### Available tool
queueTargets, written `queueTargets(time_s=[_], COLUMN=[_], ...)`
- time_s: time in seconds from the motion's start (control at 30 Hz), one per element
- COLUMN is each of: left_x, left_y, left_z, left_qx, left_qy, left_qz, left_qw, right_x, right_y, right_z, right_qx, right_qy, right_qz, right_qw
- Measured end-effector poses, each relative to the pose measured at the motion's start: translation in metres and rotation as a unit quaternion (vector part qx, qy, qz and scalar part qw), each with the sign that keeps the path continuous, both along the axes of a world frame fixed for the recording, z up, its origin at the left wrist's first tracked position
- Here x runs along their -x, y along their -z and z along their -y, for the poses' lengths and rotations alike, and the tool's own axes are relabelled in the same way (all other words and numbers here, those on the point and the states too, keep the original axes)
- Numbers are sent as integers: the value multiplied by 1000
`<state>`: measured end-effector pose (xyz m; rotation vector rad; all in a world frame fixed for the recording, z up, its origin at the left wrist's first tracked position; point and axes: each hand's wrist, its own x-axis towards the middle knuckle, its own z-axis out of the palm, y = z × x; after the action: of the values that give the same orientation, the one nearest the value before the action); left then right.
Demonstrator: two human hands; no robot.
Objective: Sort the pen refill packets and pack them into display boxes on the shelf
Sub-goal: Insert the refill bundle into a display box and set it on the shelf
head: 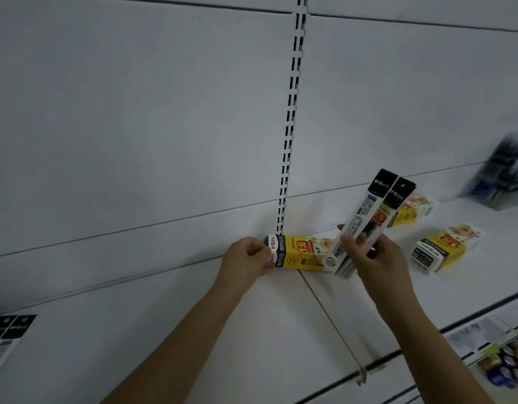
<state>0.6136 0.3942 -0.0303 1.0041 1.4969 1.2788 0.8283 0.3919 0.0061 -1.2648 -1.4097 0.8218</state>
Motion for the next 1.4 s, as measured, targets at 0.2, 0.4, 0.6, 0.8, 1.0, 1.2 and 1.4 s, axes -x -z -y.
queueTargets(time_s=[0.2, 0.4, 0.6, 0.8, 1.0, 1.2, 1.4], left_x=[3, -5, -8, -23, -36, -45, -47], left_y=[-28, -66, -81, -79, -81, -85, -85], left_z=[23, 48, 55, 49, 44, 39, 38], left_qx=[-181, -336, -353, -357, -356, -341, -361], left_qy=[-16, 6, 32, 43, 40, 68, 74], left_qz=[-304, -430, -479, -460, -425, -454, -501], left_qw=[935, 838, 803, 812, 831, 820, 783], right_x=[-1, 1, 4, 18, 11, 0, -3], right_y=[-21, -34, -70, -92, -89, -84, -83], right_z=[-1, 18, 52, 56, 38, 27, 24], right_qx=[-5, -39, -100, -81, -67, -85, -97], right_qy=[1, -50, -61, -94, -39, 42, 85], right_qz=[-105, -194, -166, -184, -159, -141, -143], right_qw=[994, 979, 979, 975, 984, 985, 981])
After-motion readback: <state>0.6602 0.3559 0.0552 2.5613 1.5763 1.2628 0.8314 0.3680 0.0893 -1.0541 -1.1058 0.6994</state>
